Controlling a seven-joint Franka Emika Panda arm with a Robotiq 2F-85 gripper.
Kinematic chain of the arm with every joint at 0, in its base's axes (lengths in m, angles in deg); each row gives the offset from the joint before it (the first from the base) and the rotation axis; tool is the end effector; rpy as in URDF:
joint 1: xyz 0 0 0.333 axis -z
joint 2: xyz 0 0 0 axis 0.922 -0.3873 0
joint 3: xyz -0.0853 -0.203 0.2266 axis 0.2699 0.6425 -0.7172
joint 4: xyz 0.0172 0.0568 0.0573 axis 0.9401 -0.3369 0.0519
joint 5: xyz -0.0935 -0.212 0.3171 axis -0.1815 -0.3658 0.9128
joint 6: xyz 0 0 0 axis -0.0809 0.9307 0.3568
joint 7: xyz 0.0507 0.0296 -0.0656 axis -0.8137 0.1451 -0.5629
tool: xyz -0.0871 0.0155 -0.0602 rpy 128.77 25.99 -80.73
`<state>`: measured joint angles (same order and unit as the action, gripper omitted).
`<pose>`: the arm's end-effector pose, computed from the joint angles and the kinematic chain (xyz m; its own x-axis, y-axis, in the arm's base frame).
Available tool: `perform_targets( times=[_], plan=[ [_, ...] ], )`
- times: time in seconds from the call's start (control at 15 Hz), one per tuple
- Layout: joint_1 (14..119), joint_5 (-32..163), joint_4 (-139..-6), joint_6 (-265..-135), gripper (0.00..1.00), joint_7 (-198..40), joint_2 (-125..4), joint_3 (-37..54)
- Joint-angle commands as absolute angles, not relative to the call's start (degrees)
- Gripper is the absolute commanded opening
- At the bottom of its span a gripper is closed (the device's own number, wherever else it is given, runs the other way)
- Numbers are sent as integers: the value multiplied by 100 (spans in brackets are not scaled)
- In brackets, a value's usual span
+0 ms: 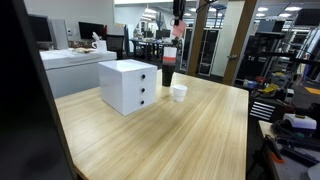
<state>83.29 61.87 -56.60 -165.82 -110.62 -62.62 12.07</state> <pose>0.6101 -0.2651 0.5582 0.9966 0.0810 0.0148 0.0771 -0.9808 0.1789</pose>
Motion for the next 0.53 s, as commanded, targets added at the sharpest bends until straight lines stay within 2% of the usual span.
perform_targets(
  times=[0.0, 0.47],
  plan=[
    [8232, 5900, -6267, -16294, 43, -11447, -5713, 1185],
    [8025, 5176, -7605, -16136, 43, -11985, -4995, 1227]
  ],
)
